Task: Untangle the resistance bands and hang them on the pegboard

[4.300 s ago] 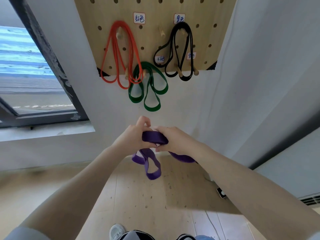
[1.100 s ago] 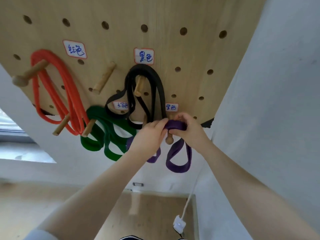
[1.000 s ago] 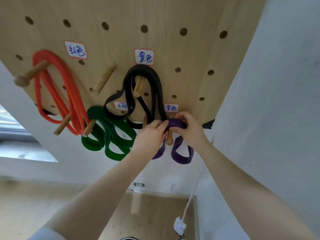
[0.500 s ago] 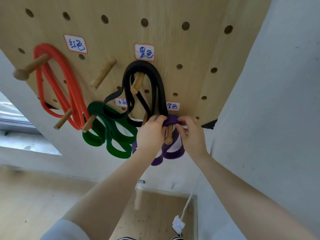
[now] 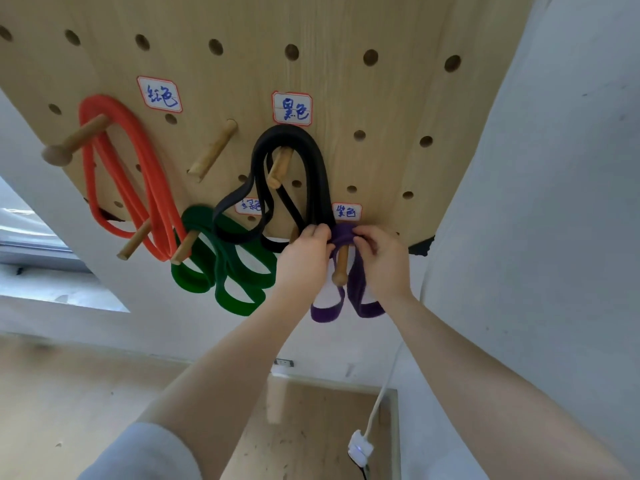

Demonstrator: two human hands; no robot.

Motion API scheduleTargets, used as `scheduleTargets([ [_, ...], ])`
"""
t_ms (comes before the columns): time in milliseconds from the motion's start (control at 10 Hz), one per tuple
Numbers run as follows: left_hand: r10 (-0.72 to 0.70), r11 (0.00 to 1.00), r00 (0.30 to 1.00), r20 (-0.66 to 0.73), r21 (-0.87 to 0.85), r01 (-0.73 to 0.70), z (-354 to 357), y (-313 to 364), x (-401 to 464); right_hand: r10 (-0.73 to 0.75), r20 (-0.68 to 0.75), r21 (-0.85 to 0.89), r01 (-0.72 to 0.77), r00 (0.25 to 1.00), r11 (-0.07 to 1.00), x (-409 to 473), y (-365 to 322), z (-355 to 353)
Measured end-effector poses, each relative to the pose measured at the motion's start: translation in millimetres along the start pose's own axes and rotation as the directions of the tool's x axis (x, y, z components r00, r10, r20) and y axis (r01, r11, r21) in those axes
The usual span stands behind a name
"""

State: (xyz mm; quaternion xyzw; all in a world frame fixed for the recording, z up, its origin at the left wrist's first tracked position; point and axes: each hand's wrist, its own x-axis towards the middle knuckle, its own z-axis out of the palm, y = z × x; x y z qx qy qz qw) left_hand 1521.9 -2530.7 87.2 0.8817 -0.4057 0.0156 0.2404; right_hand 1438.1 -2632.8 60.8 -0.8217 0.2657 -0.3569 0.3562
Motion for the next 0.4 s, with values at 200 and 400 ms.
scheduleTargets([
  [200, 0.126, 0.986, 0.991, 0.042, -0.113, -0.121, -10.5, -14.6, -21.6, -0.051, 0.016, -0.115, 0.053, 0.999, 0.992, -15.1, -6.3, -1.0],
  [400, 0.246, 0.959, 0.969, 0.009, -0.149, -0.242, -39.1, -52.7, -44.2, -0.070, -0.051, -0.121, 0.063, 0.996, 0.991, -37.2, -33.0, -6.2],
])
